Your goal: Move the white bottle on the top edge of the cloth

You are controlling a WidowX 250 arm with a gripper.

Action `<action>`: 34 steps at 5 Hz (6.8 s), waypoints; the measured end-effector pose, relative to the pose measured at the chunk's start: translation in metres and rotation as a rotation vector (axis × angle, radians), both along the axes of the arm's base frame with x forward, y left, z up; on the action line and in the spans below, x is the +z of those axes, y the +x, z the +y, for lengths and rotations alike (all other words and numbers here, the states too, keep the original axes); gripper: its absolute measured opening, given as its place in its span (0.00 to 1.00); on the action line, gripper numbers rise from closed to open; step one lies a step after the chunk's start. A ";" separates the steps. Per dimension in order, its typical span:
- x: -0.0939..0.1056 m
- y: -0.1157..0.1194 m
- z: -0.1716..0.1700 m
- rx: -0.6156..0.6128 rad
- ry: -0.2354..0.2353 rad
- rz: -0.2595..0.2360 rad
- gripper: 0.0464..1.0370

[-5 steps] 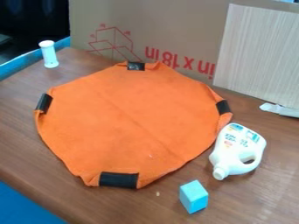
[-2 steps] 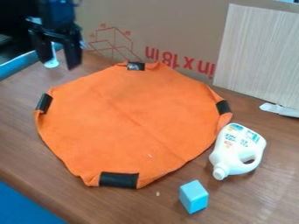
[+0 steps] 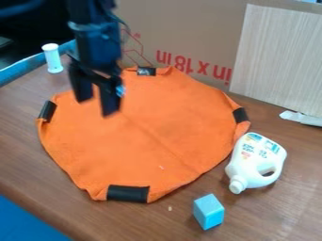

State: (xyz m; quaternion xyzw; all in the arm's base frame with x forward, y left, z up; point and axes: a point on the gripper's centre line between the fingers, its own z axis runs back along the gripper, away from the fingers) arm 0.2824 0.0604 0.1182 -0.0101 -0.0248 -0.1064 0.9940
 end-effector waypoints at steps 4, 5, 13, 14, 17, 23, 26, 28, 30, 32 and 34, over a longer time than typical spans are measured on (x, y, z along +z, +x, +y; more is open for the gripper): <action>-0.008 0.020 -0.127 -0.037 -0.079 0.002 0.96; -0.009 0.032 -0.145 -0.014 -0.095 -0.007 0.96; -0.039 0.055 -0.188 0.057 -0.092 -0.006 0.96; -0.029 0.037 -0.185 0.039 -0.097 -0.020 0.96; -0.045 0.016 -0.180 0.011 -0.068 0.000 0.96; -0.066 0.024 -0.176 0.180 -0.107 -0.077 0.28; -0.012 -0.022 -0.110 0.254 -0.238 -0.114 0.28; -0.019 -0.054 -0.066 0.279 -0.207 -0.126 0.28; -0.057 -0.052 -0.047 0.286 -0.125 -0.076 0.28; -0.056 -0.051 -0.043 0.286 -0.149 -0.032 0.65; 0.006 -0.063 -0.026 0.256 -0.210 -0.076 0.96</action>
